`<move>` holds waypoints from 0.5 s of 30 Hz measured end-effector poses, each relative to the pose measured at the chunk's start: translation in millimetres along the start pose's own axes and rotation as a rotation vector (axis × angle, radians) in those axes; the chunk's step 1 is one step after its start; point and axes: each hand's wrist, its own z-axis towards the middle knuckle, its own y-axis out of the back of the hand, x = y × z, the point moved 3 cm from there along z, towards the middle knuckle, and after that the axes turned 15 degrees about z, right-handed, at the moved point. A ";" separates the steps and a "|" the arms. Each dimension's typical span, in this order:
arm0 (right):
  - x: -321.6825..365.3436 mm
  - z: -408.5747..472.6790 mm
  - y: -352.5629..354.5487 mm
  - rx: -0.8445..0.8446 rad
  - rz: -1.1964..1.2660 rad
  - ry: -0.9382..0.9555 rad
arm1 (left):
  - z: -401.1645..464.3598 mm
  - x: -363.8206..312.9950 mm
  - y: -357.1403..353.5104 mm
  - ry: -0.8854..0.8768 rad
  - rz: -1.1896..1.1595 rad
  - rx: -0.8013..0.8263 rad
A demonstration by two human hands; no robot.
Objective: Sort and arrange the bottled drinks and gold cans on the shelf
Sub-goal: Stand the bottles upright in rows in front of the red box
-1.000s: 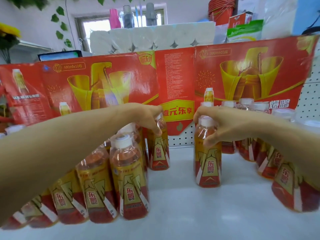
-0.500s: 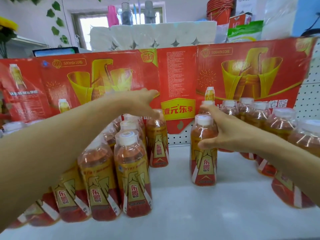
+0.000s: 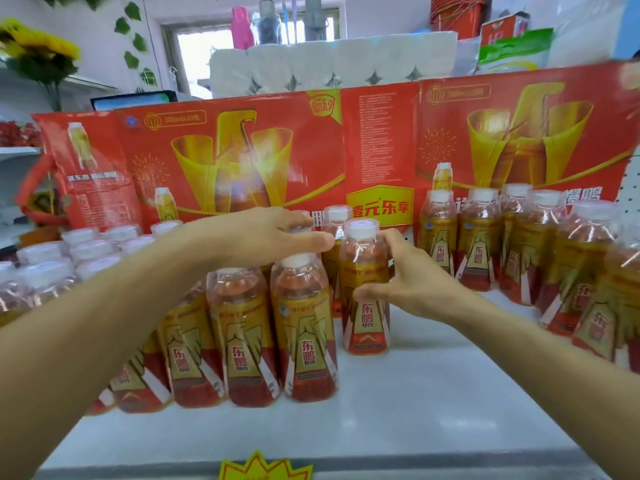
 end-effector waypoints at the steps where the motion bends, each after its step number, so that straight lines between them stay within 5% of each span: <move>1: -0.2 2.2 -3.6 -0.006 0.001 0.002 | 0.2 0.9 -1.8 -0.010 0.000 -0.011; 10: 6.2 5.5 -24.9 -0.028 -0.024 0.002 | 0.2 2.2 -8.2 -0.017 0.022 -0.092; 15: 10.7 -20.1 -18.9 -0.082 -0.246 0.067 | -17.3 -10.8 -12.0 -0.068 0.133 -0.334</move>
